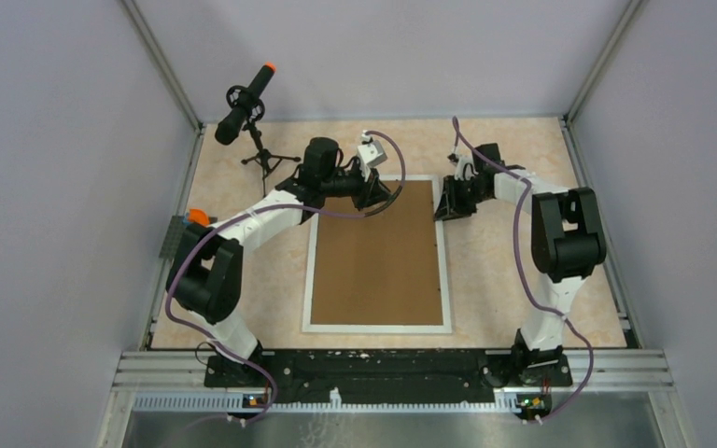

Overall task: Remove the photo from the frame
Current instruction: Adjust the photo frame at the center of the board, then adjust the screwdriver, then release the photo frame item from the photo frame.

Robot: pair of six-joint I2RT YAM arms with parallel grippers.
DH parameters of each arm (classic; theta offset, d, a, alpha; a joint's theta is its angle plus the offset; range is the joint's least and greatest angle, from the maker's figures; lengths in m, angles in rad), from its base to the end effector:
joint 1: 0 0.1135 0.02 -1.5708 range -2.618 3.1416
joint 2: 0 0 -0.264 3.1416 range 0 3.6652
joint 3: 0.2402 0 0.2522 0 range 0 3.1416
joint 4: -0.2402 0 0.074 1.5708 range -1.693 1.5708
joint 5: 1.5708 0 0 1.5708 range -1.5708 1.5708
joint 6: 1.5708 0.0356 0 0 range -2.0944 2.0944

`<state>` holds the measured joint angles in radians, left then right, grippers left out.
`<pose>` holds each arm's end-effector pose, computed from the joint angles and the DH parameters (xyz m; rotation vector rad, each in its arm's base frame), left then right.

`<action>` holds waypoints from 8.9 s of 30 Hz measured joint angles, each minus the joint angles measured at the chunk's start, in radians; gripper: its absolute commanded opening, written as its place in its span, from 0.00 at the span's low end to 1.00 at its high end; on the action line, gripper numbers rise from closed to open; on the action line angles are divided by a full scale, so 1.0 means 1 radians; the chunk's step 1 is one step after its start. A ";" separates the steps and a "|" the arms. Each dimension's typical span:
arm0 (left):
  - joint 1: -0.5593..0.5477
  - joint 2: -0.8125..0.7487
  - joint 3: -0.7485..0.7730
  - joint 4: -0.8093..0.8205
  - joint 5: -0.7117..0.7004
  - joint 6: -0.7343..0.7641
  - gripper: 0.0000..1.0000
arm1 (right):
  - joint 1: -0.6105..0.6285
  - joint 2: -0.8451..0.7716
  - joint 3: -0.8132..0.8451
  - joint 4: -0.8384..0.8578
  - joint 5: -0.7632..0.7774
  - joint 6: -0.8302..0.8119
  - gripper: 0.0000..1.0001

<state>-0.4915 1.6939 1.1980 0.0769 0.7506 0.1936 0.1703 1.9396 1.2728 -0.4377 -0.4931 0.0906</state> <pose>0.3304 -0.2044 0.2710 1.1102 1.6475 -0.9353 0.3836 0.0831 0.1613 -0.2638 2.6415 0.7431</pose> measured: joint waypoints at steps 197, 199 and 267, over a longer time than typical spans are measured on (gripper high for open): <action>0.033 0.663 0.327 0.342 0.246 -0.588 0.00 | -0.087 0.109 0.039 0.078 -0.270 0.004 0.03; 0.033 0.667 0.328 0.342 0.253 -0.588 0.00 | -0.087 0.110 0.041 0.076 -0.269 0.008 0.01; -0.111 0.498 0.468 -0.076 -0.156 -0.326 0.00 | -0.051 0.087 -0.004 0.161 -0.201 0.167 0.00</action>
<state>-0.6022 2.1918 1.6665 0.0010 0.5949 -0.1326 0.1192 2.0266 1.2686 -0.2764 -0.6945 0.2573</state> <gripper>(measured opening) 0.219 0.246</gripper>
